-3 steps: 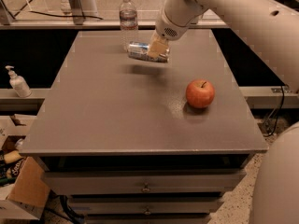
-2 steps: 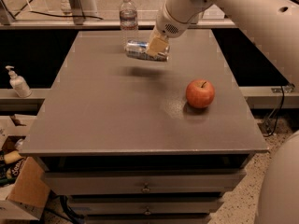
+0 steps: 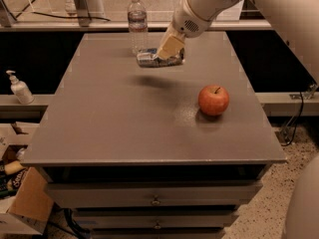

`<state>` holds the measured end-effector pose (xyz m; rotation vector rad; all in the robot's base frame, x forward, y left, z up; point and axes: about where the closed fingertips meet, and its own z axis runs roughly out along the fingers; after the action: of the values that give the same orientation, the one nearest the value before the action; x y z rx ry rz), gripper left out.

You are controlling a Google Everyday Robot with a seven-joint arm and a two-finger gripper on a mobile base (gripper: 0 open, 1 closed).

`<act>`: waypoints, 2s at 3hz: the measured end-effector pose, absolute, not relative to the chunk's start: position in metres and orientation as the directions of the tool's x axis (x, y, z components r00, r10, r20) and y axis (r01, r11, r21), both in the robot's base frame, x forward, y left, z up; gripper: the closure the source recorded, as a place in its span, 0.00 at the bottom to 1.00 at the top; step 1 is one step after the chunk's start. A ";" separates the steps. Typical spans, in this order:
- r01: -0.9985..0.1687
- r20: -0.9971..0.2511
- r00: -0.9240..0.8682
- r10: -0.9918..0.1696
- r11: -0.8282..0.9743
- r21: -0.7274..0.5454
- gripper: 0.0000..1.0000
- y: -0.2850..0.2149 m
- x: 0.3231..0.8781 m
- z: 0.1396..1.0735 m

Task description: Pick redbull can

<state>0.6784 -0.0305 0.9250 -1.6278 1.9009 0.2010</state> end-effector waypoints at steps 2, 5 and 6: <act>-0.968 -0.520 -0.110 -0.847 0.209 -0.136 1.00 -0.021 0.667 0.875; -0.977 -0.491 -0.129 -0.862 0.194 -0.084 0.61 -0.014 0.662 0.854; -0.979 -0.485 -0.127 -0.866 0.188 -0.080 0.38 -0.013 0.660 0.852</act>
Offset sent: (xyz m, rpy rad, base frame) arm -0.0196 0.0151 -0.0909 -0.0362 0.2529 0.0267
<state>0.6601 -0.0132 0.8523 -1.7271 2.0465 0.3601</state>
